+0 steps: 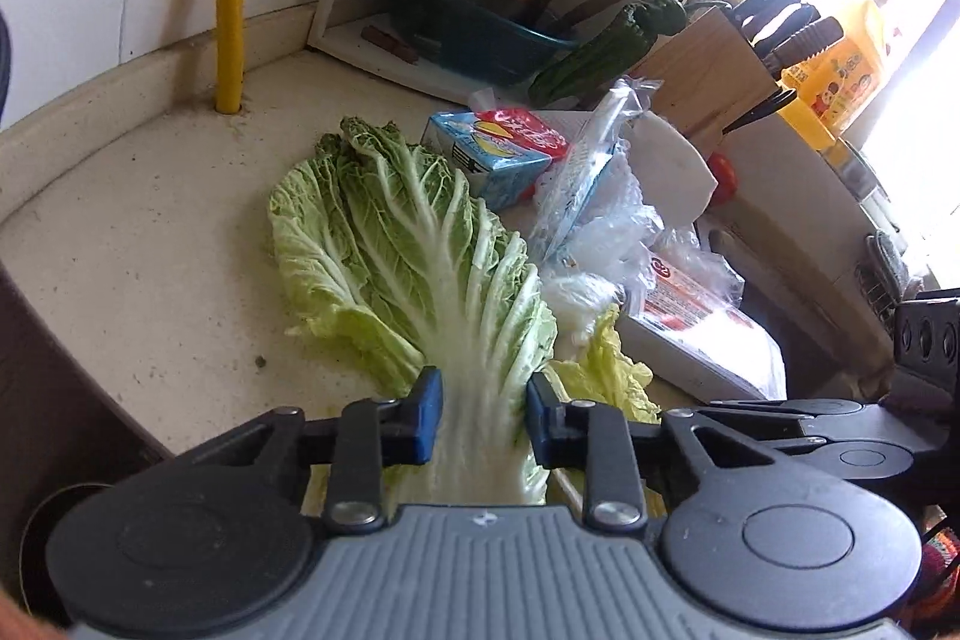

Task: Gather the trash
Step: 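Close right tool on yellow leaves while left tool closes on green leaf, then lift and carry both held leaves toward the black trash bin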

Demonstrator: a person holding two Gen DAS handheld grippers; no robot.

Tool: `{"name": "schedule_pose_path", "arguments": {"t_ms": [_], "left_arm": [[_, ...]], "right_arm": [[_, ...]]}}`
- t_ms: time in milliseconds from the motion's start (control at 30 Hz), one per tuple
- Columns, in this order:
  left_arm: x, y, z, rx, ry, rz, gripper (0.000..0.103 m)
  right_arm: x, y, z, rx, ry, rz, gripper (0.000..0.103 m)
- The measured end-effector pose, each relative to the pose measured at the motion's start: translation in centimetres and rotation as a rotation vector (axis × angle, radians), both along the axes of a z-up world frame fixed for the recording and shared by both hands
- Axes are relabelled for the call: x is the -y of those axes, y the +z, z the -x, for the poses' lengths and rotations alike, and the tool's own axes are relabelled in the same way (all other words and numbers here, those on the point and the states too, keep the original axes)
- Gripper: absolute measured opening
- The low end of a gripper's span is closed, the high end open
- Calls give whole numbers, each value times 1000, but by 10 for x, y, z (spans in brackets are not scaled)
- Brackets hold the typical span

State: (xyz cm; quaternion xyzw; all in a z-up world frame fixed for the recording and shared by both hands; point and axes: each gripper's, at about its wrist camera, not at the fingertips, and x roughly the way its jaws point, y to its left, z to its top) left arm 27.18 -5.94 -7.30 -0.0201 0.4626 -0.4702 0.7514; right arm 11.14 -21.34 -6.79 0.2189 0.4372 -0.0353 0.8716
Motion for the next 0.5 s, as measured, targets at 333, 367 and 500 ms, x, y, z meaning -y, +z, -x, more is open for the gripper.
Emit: {"name": "schedule_pose_path", "arguments": {"t_ms": [333, 367, 500], "left_arm": [[-19, -2, -1, -175, 61, 134, 17], [-24, -3, -3, -205, 79, 161, 17], [-36, -1, -7, -275, 116, 255, 17]], "right_arm": [[6, 11, 3, 37, 40, -47, 38], [9, 12, 9, 41, 38, -55, 38], [14, 19, 17, 81, 46, -85, 38]]}}
